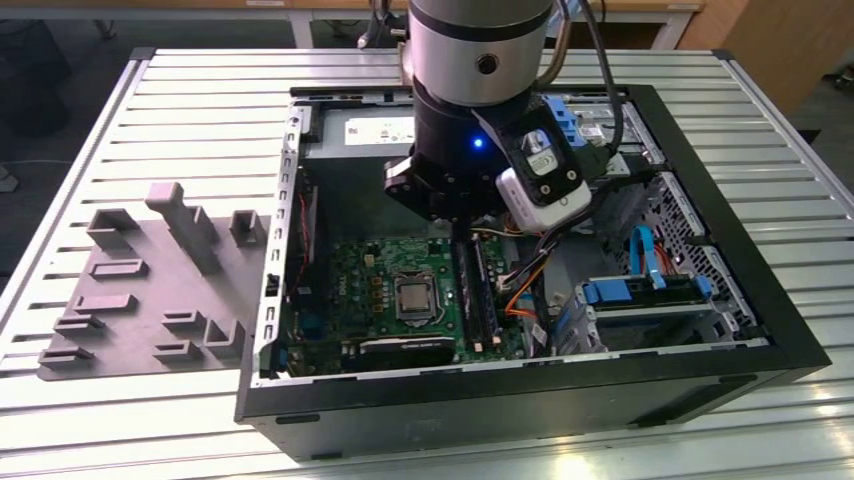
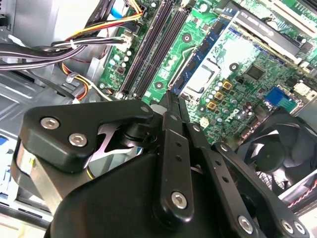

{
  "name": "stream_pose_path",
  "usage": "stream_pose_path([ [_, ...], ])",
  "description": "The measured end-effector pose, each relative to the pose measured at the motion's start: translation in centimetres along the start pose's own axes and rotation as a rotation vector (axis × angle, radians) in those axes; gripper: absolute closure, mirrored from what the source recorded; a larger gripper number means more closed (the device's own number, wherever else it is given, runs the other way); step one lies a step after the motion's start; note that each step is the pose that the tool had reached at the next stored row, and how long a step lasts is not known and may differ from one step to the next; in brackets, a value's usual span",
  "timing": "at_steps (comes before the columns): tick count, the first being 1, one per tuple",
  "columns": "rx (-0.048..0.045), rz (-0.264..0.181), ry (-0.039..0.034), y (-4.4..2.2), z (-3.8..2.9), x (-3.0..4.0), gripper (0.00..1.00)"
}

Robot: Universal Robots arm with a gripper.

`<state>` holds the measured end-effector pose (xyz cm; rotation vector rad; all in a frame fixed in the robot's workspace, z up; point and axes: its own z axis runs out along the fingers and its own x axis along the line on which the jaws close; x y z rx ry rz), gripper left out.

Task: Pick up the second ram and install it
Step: 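Insert the second ram into the second slot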

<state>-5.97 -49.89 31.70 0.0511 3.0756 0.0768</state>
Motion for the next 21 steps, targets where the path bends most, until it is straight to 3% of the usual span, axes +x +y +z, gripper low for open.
stream_pose_path([
  [21, -0.0002, 0.000, -0.0001, -0.02, 0.57, -0.02, 0.88],
])
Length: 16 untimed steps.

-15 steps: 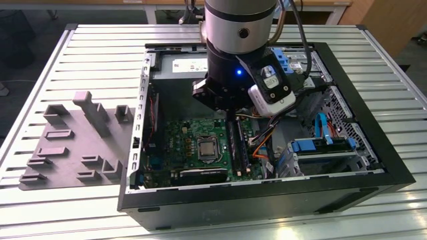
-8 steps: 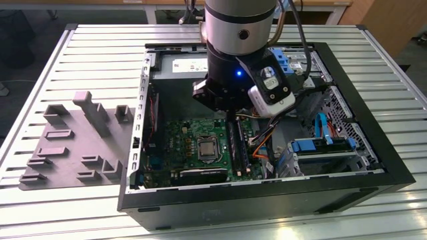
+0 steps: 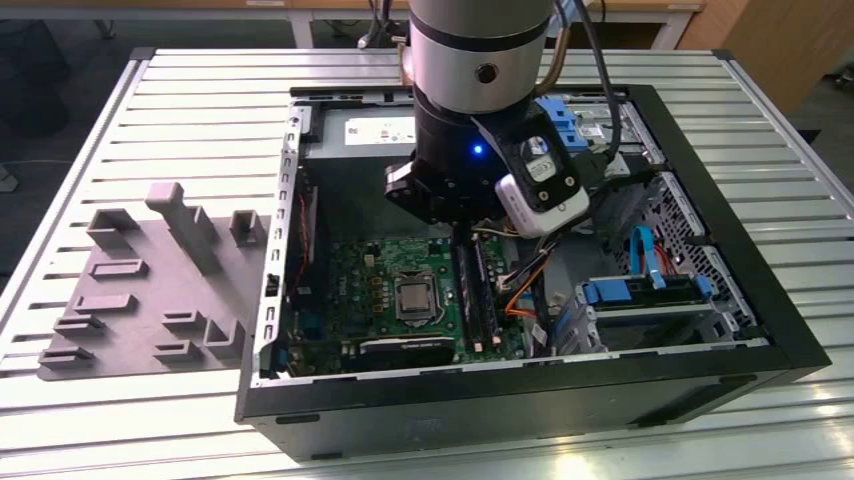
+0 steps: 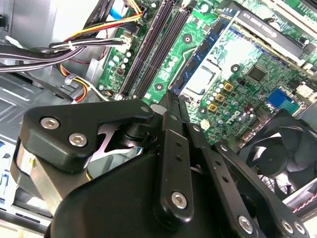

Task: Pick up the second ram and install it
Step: 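Insert the second ram into the second slot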

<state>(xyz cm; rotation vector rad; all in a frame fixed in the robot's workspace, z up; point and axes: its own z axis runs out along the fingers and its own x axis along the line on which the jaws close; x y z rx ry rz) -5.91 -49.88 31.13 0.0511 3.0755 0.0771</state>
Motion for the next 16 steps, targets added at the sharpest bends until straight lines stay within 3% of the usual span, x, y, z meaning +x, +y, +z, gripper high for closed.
stream_pose_path([
  [16, 0.0002, 0.000, 0.0001, -0.02, 0.43, 0.03, 0.88],
])
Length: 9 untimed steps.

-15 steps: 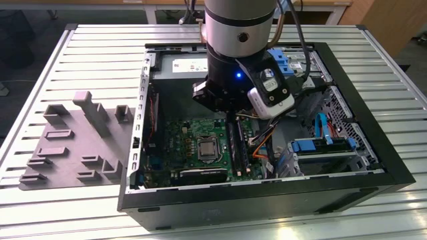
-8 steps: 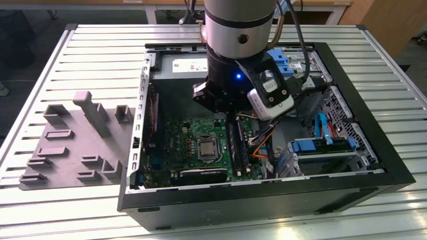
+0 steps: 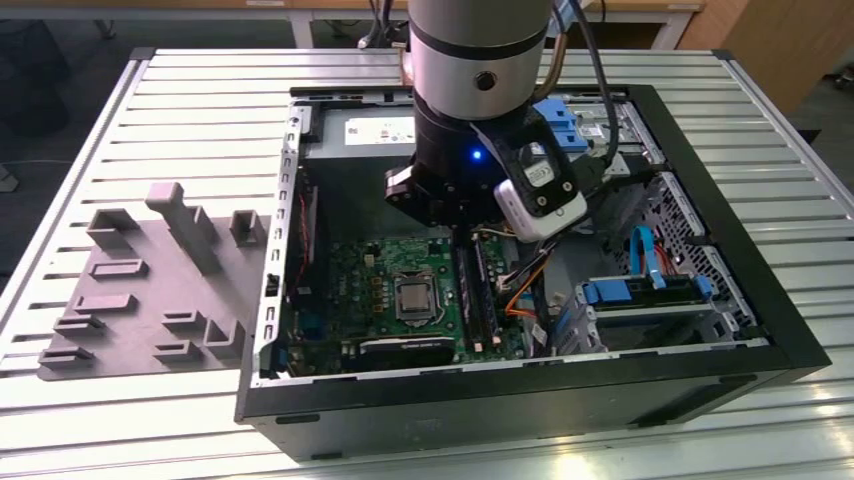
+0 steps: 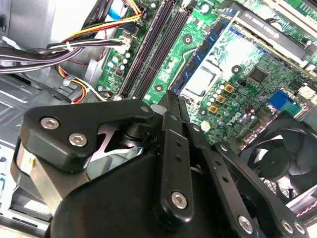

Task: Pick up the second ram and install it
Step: 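Insert the second ram into the second slot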

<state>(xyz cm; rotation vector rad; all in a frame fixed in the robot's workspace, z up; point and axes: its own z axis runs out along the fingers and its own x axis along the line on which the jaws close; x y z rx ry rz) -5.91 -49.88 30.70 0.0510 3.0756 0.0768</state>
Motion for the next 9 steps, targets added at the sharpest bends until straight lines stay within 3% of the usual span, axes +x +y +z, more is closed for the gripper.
stream_pose_path([
  [9, 0.0000, 0.000, 0.0000, -0.01, 0.22, 0.02, 0.88],
])
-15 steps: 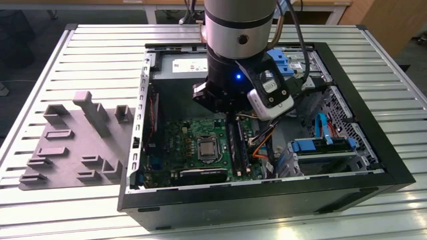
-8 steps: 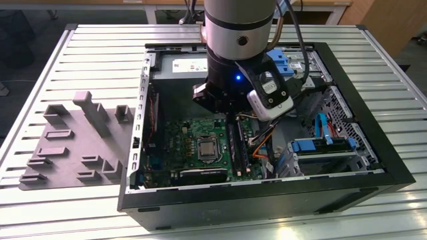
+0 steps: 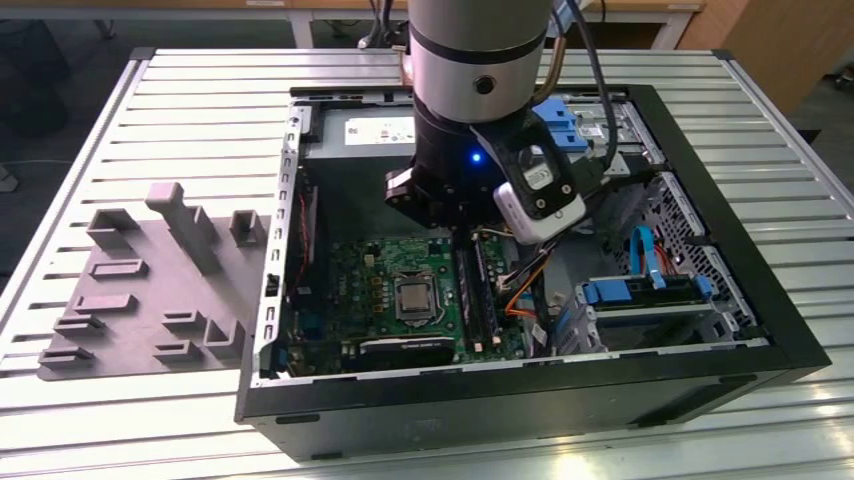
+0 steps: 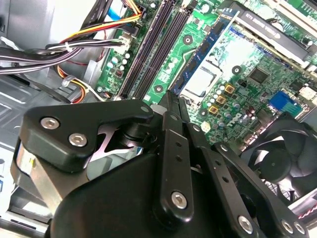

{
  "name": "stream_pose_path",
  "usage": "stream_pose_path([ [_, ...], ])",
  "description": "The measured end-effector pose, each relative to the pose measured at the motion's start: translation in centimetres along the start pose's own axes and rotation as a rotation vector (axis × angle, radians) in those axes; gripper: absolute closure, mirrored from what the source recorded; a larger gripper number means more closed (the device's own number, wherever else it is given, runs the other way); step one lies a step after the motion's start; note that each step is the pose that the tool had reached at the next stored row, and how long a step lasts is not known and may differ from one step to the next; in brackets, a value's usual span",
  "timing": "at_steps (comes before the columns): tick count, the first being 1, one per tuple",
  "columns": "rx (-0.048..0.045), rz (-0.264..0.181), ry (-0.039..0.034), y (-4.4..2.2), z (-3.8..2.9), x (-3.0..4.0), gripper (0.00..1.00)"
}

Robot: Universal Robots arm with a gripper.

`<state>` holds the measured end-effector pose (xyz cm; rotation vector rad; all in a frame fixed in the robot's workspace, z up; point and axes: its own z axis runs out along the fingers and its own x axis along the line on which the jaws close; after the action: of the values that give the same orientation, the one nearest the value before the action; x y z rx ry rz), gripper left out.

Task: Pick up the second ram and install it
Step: 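Insert the second ram into the second slot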

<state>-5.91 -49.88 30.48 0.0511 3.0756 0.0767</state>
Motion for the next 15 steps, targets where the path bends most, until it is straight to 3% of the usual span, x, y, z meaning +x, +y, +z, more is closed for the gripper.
stream_pose_path([
  [15, -0.0003, 0.000, -0.0001, -0.02, 0.39, 0.02, 0.88],
])
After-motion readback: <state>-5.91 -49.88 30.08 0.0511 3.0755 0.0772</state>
